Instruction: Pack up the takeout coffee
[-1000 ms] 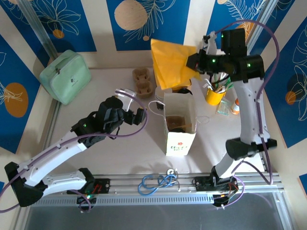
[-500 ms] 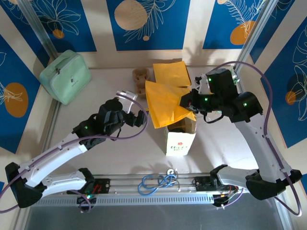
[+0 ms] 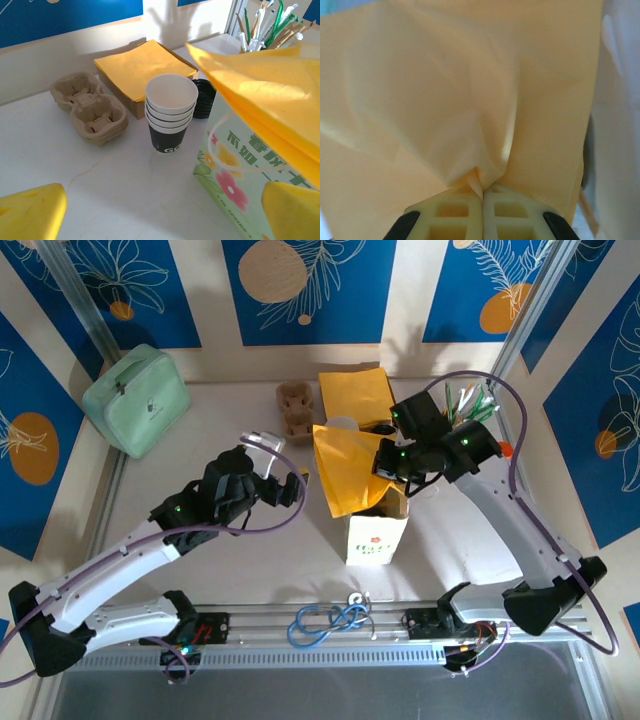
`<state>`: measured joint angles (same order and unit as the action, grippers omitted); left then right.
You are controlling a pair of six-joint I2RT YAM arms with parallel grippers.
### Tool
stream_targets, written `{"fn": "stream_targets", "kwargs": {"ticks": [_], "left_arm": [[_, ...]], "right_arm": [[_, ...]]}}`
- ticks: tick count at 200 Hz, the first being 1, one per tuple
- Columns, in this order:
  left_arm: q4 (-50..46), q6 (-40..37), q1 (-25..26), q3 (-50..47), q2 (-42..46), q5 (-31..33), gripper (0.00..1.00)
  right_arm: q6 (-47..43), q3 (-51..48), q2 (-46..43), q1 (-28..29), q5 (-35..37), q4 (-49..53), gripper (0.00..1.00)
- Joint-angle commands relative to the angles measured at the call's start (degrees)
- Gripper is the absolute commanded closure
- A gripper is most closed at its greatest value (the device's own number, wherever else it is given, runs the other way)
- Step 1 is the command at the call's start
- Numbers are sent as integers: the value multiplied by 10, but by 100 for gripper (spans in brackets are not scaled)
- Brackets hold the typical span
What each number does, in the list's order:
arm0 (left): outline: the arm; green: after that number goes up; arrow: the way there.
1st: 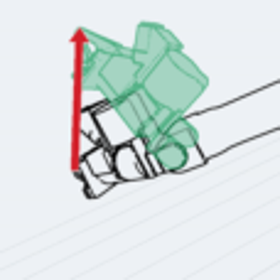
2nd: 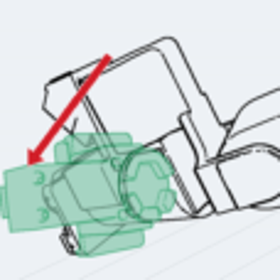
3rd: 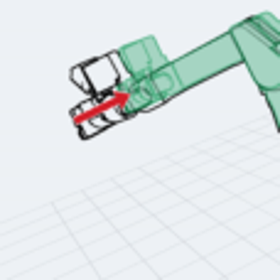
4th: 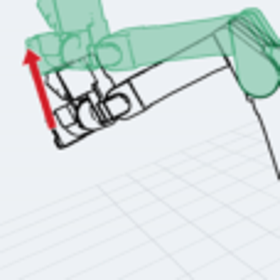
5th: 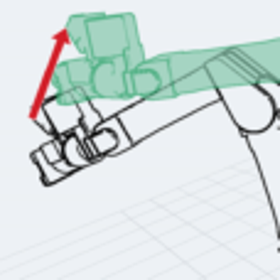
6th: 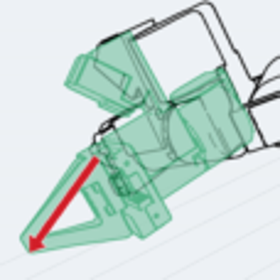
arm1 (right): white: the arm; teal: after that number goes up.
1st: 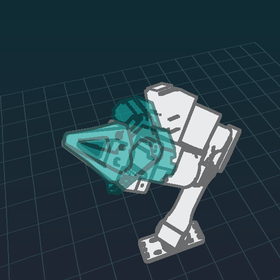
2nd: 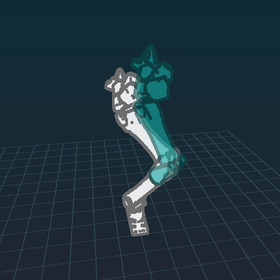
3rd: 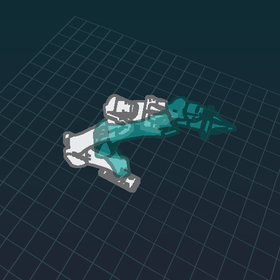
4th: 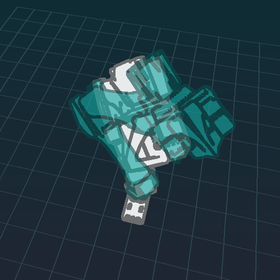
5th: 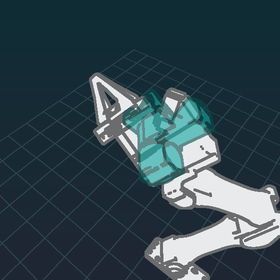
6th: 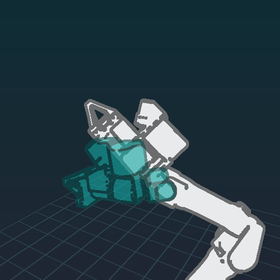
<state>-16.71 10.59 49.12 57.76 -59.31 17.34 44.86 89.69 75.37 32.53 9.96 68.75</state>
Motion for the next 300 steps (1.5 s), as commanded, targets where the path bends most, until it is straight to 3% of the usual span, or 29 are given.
{"fn": "stream_targets", "kwargs": {"ticks": [1, 62, 162, 181, 213, 232, 261, 300], "left_arm": [[9, -4, -6, -6, 10, 0, 0], [10, -4, -6, -12, 8, 1, 1], [9, 0, -6, -25, 11, 4, 1], [10, 1, -6, -26, 11, 4, 1], [7, 2, -7, -24, 11, 4, 1], [7, 4, -7, -25, 13, 4, 1], [7, 4, -7, -21, 13, 4, 1], [6, 4, -7, -20, 11, 4, 0]], "right_arm": [[-24, 27, 21, 16, 61, 67, 99], [-27, 35, 75, 46, 117, 123, 99], [-17, 9, 123, 67, 141, 134, 97], [-14, 11, 123, 67, 140, 135, 93], [-13, 41, 119, 70, 136, 152, 75], [-13, 75, 115, 72, 144, 165, 71], [-13, 114, 110, 74, 134, 168, 70], [-15, 114, 87, 77, 59, 104, 71]]}}
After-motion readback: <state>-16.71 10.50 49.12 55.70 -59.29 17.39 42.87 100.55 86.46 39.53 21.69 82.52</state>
